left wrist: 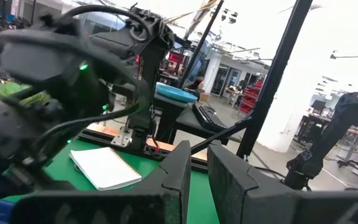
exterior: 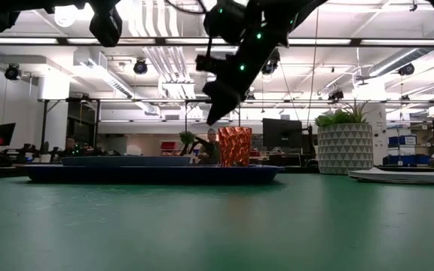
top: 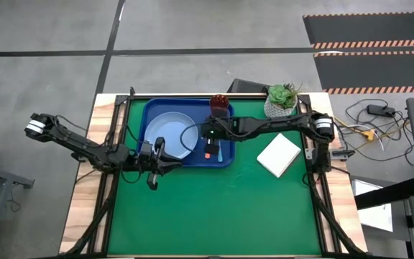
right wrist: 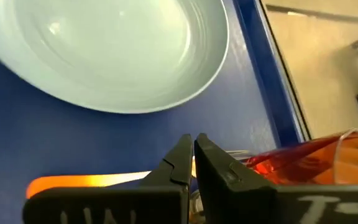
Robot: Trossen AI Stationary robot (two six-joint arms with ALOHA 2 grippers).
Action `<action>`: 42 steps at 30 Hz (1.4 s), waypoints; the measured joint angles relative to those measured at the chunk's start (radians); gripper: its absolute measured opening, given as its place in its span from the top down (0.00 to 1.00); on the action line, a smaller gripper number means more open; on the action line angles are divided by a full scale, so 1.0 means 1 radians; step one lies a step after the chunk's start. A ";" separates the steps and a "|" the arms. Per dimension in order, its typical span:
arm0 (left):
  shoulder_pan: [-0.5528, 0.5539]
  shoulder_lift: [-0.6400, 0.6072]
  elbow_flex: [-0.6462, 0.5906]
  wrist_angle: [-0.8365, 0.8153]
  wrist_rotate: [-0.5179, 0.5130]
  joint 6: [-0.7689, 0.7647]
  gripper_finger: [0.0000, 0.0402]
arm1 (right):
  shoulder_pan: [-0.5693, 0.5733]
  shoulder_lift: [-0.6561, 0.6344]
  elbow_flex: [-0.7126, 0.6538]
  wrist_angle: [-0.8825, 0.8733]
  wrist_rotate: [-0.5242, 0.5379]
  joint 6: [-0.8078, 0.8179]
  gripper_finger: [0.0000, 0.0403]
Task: Pick and place plate/cup/fork/spoon on tray
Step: Adjust the orange fork on the blue tray
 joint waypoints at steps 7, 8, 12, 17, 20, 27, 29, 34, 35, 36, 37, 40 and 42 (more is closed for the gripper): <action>0.000 0.000 -0.001 -0.005 0.001 0.000 0.91 | -0.023 0.096 0.000 0.000 0.006 0.001 0.98; 0.000 0.000 -0.001 -0.005 0.001 0.000 0.91 | -0.025 0.110 0.000 0.000 0.010 0.002 0.98; 0.000 0.000 -0.001 -0.005 0.002 0.001 0.91 | -0.035 0.148 0.000 0.009 0.016 -0.004 0.98; 0.000 0.000 -0.001 -0.004 0.002 0.001 0.91 | -0.047 0.163 0.000 0.016 0.038 -0.010 0.98; 0.000 0.000 -0.001 -0.004 0.002 0.001 0.91 | -0.060 0.166 0.000 0.013 0.038 -0.010 0.98; 0.000 0.000 -0.001 -0.004 0.002 0.001 0.91 | -0.086 0.166 -0.004 0.015 0.038 -0.005 0.98; 0.000 0.000 -0.001 -0.004 0.002 0.001 0.91 | -0.090 0.166 -0.011 0.024 0.033 -0.005 0.98; 0.000 0.000 -0.001 -0.004 0.002 0.002 0.91 | -0.092 0.166 -0.046 0.066 0.031 -0.005 0.98; 0.000 0.000 -0.001 -0.004 0.002 0.002 0.91 | -0.092 0.166 -0.054 0.078 0.031 -0.006 0.98; 0.000 0.000 -0.001 -0.004 0.002 0.001 0.91 | -0.092 0.166 -0.061 0.089 0.032 -0.006 0.98; 0.000 0.000 -0.001 -0.004 0.002 0.001 0.91 | -0.092 0.166 -0.066 0.098 0.033 -0.005 0.98; 0.000 0.000 -0.001 -0.004 0.002 0.001 0.91 | -0.092 0.166 -0.071 0.101 0.029 -0.005 0.98; 0.000 0.000 -0.001 -0.004 0.002 0.001 0.91 | -0.092 0.166 -0.071 0.110 0.027 -0.005 0.98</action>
